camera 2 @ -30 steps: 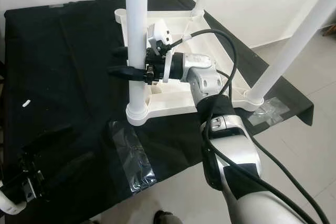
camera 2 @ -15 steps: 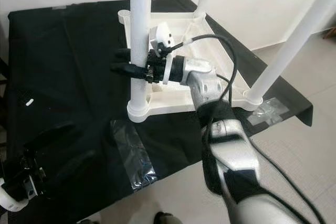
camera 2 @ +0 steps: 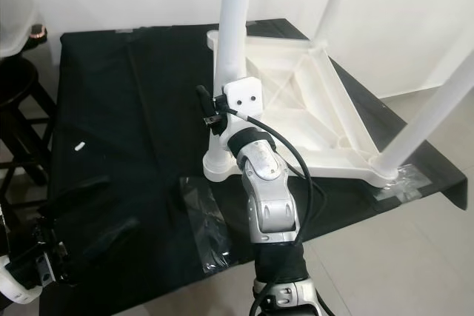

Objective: Building children table

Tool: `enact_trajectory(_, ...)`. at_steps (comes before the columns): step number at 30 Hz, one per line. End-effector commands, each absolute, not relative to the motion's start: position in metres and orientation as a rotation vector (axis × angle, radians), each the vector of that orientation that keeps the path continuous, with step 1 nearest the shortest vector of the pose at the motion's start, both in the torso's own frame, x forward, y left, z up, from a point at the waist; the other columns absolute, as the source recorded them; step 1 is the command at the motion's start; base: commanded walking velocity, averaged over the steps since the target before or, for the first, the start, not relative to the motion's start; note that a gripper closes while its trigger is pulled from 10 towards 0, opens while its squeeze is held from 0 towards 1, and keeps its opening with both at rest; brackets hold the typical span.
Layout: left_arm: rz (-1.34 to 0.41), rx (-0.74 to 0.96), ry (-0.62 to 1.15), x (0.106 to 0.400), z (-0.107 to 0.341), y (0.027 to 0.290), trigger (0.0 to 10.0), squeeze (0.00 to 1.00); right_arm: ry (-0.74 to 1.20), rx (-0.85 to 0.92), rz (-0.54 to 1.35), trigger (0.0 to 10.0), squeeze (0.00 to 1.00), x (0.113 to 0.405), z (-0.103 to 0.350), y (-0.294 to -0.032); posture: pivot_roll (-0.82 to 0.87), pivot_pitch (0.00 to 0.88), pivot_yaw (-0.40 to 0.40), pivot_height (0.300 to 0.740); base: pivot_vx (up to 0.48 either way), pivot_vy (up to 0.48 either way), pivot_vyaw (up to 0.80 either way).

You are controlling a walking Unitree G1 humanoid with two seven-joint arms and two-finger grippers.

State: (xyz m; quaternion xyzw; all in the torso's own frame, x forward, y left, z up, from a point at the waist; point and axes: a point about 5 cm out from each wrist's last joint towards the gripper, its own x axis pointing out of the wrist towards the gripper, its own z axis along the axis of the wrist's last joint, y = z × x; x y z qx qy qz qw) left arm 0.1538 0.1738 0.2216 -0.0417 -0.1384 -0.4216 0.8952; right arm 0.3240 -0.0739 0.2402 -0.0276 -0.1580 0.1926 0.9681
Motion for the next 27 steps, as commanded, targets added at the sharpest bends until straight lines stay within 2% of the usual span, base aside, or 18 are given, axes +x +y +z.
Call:
enact_trajectory(1,-0.882,-0.096,-0.261,0.155,0.217,0.173,10.0,0.00,-0.200,-0.092,0.365,0.0,0.00,0.322,0.212,-0.068,0.14,0.185,-0.091,0.740,0.000,0.000,0.00)
enact_trajectory(5,-0.878,-0.093,-0.262,0.155,0.218,0.174,10.0,0.00,-0.183,-0.089,0.338,0.0,0.00,0.319,0.214,-0.066,0.14,0.185,-0.091,0.740,0.000,0.000,0.00)
enact_trajectory(6,-0.877,-0.093,-0.261,0.155,0.218,0.174,10.0,0.00,-0.182,-0.076,0.368,10.0,0.00,0.315,0.220,-0.062,0.14,0.190,-0.089,0.740,0.000,0.000,0.00)
enact_trajectory(7,-0.877,-0.093,-0.261,0.155,0.218,0.174,10.0,0.00,-0.182,-0.076,0.368,10.0,0.00,0.315,0.220,-0.062,0.14,0.190,-0.089,0.740,0.000,0.000,0.00)
enact_trajectory(8,-0.880,-0.095,-0.259,0.154,0.217,0.173,10.0,0.00,-0.202,-0.048,0.454,10.0,1.00,0.314,0.228,-0.058,0.14,0.191,-0.088,0.740,0.000,0.000,0.00)
enact_trajectory(11,-0.882,-0.099,-0.256,0.154,0.216,0.172,10.0,0.00,-0.265,0.001,0.636,10.0,1.00,0.314,0.245,-0.053,0.14,0.193,-0.089,0.740,0.000,0.000,0.00)
enact_trajectory(15,-0.882,-0.100,-0.256,0.153,0.216,0.171,10.0,0.00,-0.314,-0.026,0.888,10.0,1.00,0.320,0.265,-0.065,0.14,0.196,-0.093,0.740,0.000,0.000,0.00)
enact_trajectory(17,-0.882,-0.100,-0.256,0.153,0.216,0.171,10.0,0.00,-0.314,-0.026,0.888,10.0,1.00,0.320,0.265,-0.065,0.14,0.196,-0.093,0.740,0.000,0.000,0.00)
enact_trajectory(18,-0.882,-0.101,-0.256,0.153,0.216,0.171,10.0,0.00,-0.318,-0.061,0.980,10.0,0.76,0.322,0.270,-0.072,0.15,0.197,-0.095,0.740,0.000,0.000,0.00)
enact_trajectory(19,-0.881,-0.102,-0.255,0.152,0.217,0.171,10.0,0.00,-0.315,-0.128,1.063,10.0,0.00,0.327,0.273,-0.080,0.15,0.199,-0.098,0.740,0.000,0.000,0.00)
enact_trajectory(20,-0.881,-0.102,-0.255,0.152,0.217,0.171,10.0,0.00,-0.315,-0.128,1.063,10.0,0.00,0.327,0.273,-0.080,0.15,0.199,-0.098,0.740,0.000,0.000,0.00)
enact_trajectory(22,-0.880,-0.100,-0.251,0.149,0.217,0.171,10.0,0.00,-0.280,-0.224,1.199,10.0,0.00,0.332,0.275,-0.093,0.17,0.205,-0.102,0.740,0.000,0.000,0.00)
enact_trajectory(24,-0.880,-0.100,-0.251,0.149,0.217,0.171,10.0,0.00,-0.280,-0.224,1.199,10.0,0.00,0.332,0.275,-0.093,0.17,0.205,-0.102,0.740,0.000,0.000,0.00)
enact_trajectory(27,-0.874,-0.098,-0.243,0.146,0.217,0.172,10.0,0.00,-0.210,-0.273,1.344,10.0,0.00,0.333,0.273,-0.099,0.18,0.215,-0.103,0.740,0.000,0.000,0.00)
